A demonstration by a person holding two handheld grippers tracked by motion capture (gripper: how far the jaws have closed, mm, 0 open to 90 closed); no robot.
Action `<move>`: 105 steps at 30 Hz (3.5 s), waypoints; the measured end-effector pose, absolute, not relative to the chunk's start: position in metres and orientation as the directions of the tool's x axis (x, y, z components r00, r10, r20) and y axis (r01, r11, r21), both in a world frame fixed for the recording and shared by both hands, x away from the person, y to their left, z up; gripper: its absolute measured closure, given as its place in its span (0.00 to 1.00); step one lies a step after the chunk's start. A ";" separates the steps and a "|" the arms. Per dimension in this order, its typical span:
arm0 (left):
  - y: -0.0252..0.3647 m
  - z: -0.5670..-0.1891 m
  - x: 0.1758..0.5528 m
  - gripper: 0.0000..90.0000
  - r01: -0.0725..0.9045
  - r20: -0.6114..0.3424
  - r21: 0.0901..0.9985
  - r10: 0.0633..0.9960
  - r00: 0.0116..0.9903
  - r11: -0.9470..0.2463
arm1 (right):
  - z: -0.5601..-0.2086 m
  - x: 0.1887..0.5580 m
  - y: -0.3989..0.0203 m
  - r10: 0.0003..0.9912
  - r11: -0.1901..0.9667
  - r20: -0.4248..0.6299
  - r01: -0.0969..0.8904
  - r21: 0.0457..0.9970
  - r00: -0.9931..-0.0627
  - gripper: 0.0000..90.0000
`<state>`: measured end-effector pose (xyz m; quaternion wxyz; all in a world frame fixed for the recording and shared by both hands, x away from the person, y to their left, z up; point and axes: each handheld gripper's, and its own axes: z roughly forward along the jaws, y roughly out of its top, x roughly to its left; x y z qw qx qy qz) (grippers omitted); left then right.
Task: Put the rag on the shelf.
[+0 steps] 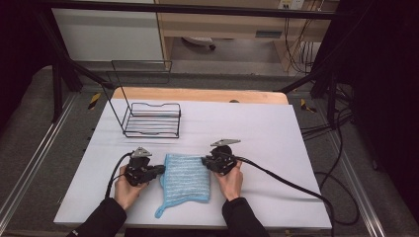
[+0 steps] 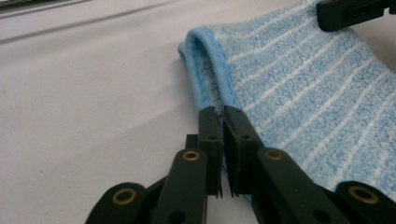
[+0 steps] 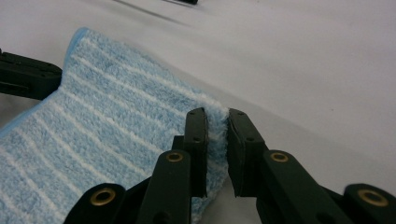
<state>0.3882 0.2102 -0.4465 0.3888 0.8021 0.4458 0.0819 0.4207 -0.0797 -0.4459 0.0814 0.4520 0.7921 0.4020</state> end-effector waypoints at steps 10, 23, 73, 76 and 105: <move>0.214 -0.420 0.405 0.60 0.626 -0.198 0.735 0.801 0.565 -0.260 | -0.442 0.420 -0.098 0.755 0.248 0.252 0.619 0.745 -0.605 0.62; 0.193 -0.436 0.442 0.57 0.684 -0.190 0.674 0.829 0.526 -0.279 | -0.434 0.417 -0.121 0.711 0.257 0.254 0.578 0.774 -0.656 0.29; 0.183 -0.445 0.433 0.87 0.675 -0.189 0.662 0.799 0.570 -0.325 | -0.461 0.443 -0.094 0.700 0.238 0.360 0.676 0.697 -0.617 0.88; 0.183 -0.445 0.432 0.89 0.668 -0.187 0.670 0.798 0.573 -0.323 | -0.460 0.444 -0.094 0.700 0.230 0.377 0.691 0.685 -0.607 0.91; 0.200 -0.399 0.405 0.92 0.570 -0.221 0.789 0.758 0.613 -0.230 | -0.413 0.418 -0.104 0.662 0.168 0.357 0.595 0.786 -0.659 0.93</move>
